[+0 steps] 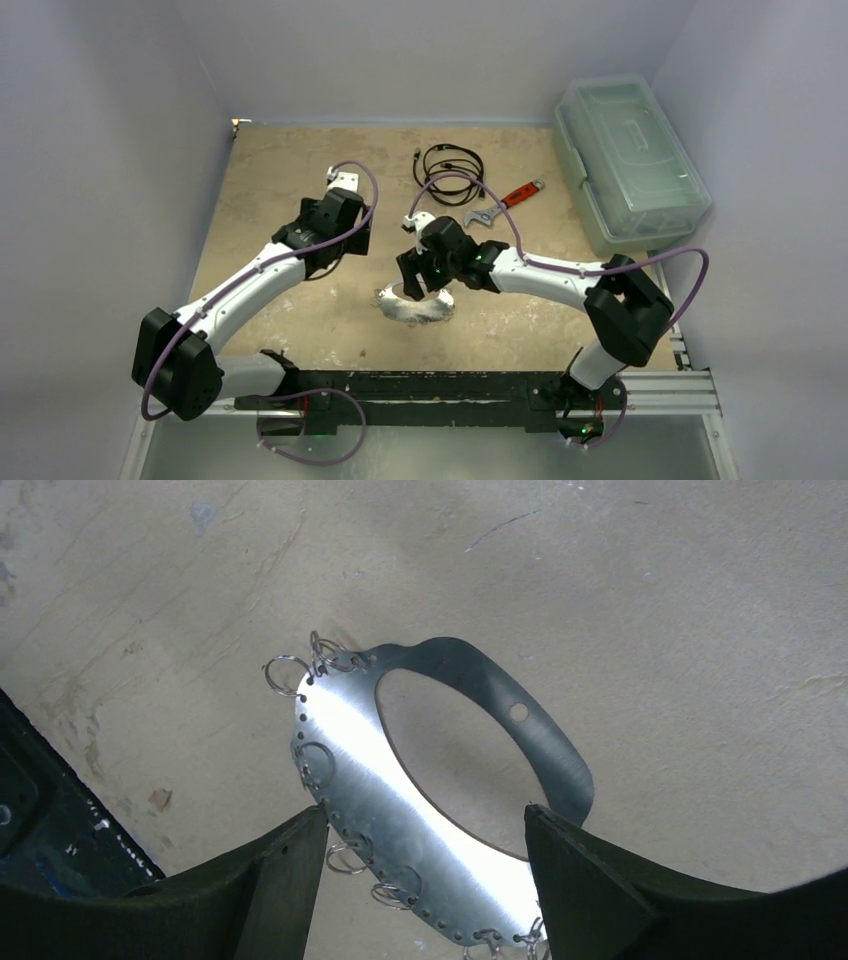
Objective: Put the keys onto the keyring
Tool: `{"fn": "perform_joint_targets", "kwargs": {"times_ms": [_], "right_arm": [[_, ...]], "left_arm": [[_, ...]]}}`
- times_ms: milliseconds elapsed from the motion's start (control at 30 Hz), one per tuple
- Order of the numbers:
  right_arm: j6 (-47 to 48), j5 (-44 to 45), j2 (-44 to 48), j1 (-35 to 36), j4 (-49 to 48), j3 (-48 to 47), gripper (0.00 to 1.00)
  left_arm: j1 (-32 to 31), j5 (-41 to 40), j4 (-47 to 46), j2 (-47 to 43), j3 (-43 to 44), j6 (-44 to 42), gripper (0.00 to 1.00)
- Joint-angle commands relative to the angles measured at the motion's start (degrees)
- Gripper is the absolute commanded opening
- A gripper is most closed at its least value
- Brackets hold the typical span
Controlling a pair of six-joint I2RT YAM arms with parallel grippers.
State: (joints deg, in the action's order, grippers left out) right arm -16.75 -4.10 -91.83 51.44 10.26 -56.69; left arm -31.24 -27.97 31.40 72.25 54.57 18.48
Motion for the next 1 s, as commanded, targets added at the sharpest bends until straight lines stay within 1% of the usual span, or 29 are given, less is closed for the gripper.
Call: {"fn": "perform_joint_targets", "kwargs": {"times_ms": [0, 133, 200, 333, 500, 600, 767, 900, 967], "right_arm": [[-1.8, 2.1, 0.8, 1.7, -2.1, -2.6, 0.73], [-5.6, 7.0, 0.9, 4.0, 0.3, -3.1, 0.63], [-8.9, 10.4, 1.0, 5.6, 2.3, -3.7, 0.61], [-15.1, 14.1, 1.3, 9.8, 4.9, -4.2, 0.55], [-22.2, 20.2, 1.3, 14.3, 8.6, -4.6, 0.53], [-25.5, 21.7, 1.5, 15.8, 8.4, -3.8, 0.52], [-25.7, 23.5, -0.6, 18.8, 9.4, -4.9, 0.49], [-25.7, 25.7, -1.3, 19.1, 10.4, -5.5, 0.44], [-25.7, 25.1, -1.6, 19.1, 9.6, -5.4, 0.43]], "left_arm": [[-0.7, -3.9, 0.5, 0.0, 2.6, 1.3, 0.93], [-0.7, -4.3, 0.5, 0.1, 2.6, 1.4, 0.93], [-0.7, -4.1, 0.4, 0.2, 2.5, 1.4, 0.92], [-0.7, -4.7, 0.4, 0.5, 2.5, 1.5, 0.92], [-0.6, -4.9, 0.5, 0.8, 2.5, 2.1, 0.91], [-0.6, -4.2, 0.4, 1.0, 2.5, 2.3, 0.90], [-0.5, -2.9, 0.2, 0.8, 2.5, 2.2, 0.88], [-0.4, -1.8, -0.2, 0.4, 2.3, 2.0, 0.85], [-0.2, -1.0, -0.3, 0.3, 2.3, 1.8, 0.84]]}}
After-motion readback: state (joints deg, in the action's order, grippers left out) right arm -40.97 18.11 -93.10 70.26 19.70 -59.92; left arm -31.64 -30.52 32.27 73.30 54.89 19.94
